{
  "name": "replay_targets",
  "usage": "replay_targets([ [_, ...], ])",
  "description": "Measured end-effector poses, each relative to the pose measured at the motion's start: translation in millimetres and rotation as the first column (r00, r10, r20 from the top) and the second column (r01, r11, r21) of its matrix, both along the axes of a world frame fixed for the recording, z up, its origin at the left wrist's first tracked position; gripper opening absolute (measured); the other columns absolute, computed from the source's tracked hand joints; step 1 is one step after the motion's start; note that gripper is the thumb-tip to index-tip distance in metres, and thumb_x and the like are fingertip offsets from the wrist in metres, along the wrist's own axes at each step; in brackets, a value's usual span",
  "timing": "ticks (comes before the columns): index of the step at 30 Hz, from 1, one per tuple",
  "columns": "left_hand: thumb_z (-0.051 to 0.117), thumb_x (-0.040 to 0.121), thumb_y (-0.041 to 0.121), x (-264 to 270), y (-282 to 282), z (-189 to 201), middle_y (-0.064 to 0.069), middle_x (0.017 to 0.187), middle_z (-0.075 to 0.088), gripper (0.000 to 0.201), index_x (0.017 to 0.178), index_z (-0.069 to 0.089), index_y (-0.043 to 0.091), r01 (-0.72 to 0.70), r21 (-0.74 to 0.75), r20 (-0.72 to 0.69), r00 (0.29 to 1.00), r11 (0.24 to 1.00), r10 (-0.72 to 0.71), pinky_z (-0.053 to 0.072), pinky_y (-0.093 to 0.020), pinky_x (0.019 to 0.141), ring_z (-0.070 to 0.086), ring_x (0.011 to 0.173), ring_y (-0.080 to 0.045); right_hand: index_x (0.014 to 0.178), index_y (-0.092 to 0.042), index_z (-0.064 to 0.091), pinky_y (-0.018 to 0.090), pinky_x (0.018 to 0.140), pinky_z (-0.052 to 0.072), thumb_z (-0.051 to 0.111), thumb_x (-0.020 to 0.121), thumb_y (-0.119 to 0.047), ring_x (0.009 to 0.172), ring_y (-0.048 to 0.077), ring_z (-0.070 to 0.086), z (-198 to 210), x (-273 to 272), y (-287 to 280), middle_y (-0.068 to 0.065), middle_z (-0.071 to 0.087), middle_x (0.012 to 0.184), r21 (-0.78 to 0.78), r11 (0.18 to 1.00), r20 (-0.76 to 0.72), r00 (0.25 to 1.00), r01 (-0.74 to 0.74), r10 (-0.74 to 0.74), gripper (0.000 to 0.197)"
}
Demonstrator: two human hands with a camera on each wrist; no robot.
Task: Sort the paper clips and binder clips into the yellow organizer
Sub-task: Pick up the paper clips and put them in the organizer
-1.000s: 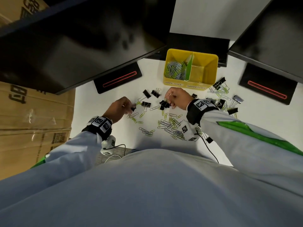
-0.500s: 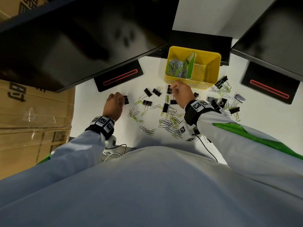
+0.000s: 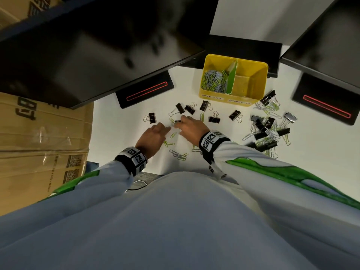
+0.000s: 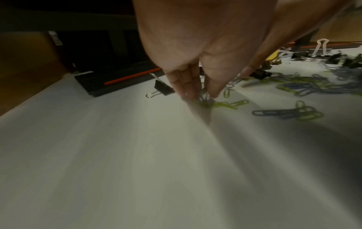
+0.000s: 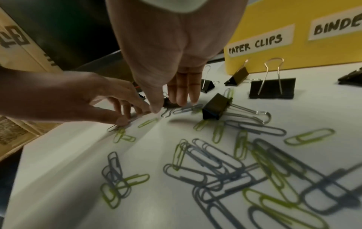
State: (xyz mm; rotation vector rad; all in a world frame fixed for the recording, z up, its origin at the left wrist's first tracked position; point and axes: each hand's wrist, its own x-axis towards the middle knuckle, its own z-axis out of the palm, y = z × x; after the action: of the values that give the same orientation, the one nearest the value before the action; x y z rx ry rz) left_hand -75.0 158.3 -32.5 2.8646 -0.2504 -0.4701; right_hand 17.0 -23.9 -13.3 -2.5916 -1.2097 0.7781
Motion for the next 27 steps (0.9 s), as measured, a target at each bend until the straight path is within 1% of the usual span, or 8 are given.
replay_targets([
  [3,0.068,0.084,0.007,-12.8,-1.2,0.1,-0.014,0.120,0.052,0.058,0.138,0.048,0.012,0.019,-0.106,-0.060,0.998,0.994,-0.026,0.056,-0.040,0.081,0.059,0.100,-0.032,0.123,-0.012,0.056,0.038,0.069,0.047,0.047,0.091,0.001,0.104,0.034,0.057,-7.2,7.3,-9.4,0.013,0.051,0.118,0.001,0.998,-0.024,0.998,0.066,-0.066,0.035],
  [7,0.071,0.083,0.015,-12.1,11.9,3.1,-0.013,0.128,0.044,0.072,0.146,0.036,0.016,-0.175,-0.130,-0.180,0.972,0.976,0.150,0.050,-0.042,0.094,0.053,0.112,-0.031,0.121,-0.011,0.057,0.038,0.075,0.050,0.047,0.094,-0.004,0.104,0.032,0.059,-5.1,23.6,-23.9,0.013,0.055,0.118,0.069,0.979,-0.057,0.981,0.191,-0.187,0.030],
  [10,0.065,0.088,0.015,-7.6,3.3,4.4,-0.012,0.124,0.045,0.059,0.142,0.040,0.015,-0.203,-0.156,-0.234,0.958,0.967,0.164,0.053,-0.042,0.086,0.059,0.103,-0.033,0.127,-0.012,0.055,0.041,0.085,0.052,0.048,0.095,-0.010,0.111,0.032,0.057,-0.3,30.2,-30.6,0.012,0.054,0.126,0.067,0.962,-0.081,0.963,0.263,-0.258,0.033],
  [13,0.060,0.091,0.021,5.8,-29.7,4.0,-0.010,0.123,0.045,0.051,0.139,0.043,0.017,-0.127,-0.172,-0.251,0.965,0.977,0.081,0.054,-0.043,0.078,0.059,0.100,-0.034,0.141,-0.015,0.043,0.042,0.096,0.048,0.050,0.096,-0.017,0.127,0.031,0.047,6.8,31.0,-43.7,0.013,0.044,0.143,0.044,0.937,-0.096,0.935,0.346,-0.340,0.045],
  [17,0.063,0.089,0.023,23.4,-41.9,6.7,-0.014,0.123,0.050,0.046,0.131,0.051,0.011,-0.131,-0.171,-0.090,0.989,0.977,0.117,0.052,-0.045,0.085,0.052,0.110,-0.032,0.132,-0.014,0.042,0.042,0.075,0.053,0.065,0.088,-0.024,0.108,0.034,0.057,10.1,22.0,-59.3,0.012,0.046,0.131,0.104,0.933,-0.026,0.938,0.346,-0.345,0.050],
  [20,0.063,0.088,0.022,26.2,-24.5,3.9,-0.016,0.127,0.050,0.047,0.132,0.051,0.010,-0.163,-0.133,-0.015,0.987,0.978,0.163,0.050,-0.044,0.090,0.050,0.111,-0.033,0.125,-0.014,0.043,0.040,0.070,0.050,0.066,0.086,-0.028,0.104,0.032,0.056,7.1,12.6,-62.6,0.011,0.047,0.125,-0.019,0.970,-0.003,0.970,0.243,-0.243,0.048],
  [23,0.062,0.089,0.023,22.7,-26.3,-0.7,-0.013,0.132,0.047,0.051,0.137,0.048,0.011,-0.007,-0.091,-0.066,0.998,0.996,0.001,0.048,-0.043,0.093,0.049,0.115,-0.030,0.128,-0.012,0.045,0.043,0.074,0.052,0.064,0.087,-0.020,0.111,0.033,0.053,2.0,5.8,-62.8,0.013,0.044,0.130,-0.097,0.980,-0.001,0.984,0.175,-0.176,0.046],
  [27,0.061,0.090,0.022,24.7,-50.6,-3.9,-0.012,0.132,0.048,0.051,0.138,0.048,0.010,0.140,-0.127,-0.089,0.984,0.982,-0.152,0.048,-0.044,0.092,0.050,0.114,-0.030,0.116,-0.007,0.050,0.039,0.069,0.048,0.059,0.088,-0.018,0.101,0.035,0.056,4.2,10.9,-71.1,0.014,0.046,0.121,-0.065,0.961,-0.031,0.962,0.269,-0.271,0.031],
])
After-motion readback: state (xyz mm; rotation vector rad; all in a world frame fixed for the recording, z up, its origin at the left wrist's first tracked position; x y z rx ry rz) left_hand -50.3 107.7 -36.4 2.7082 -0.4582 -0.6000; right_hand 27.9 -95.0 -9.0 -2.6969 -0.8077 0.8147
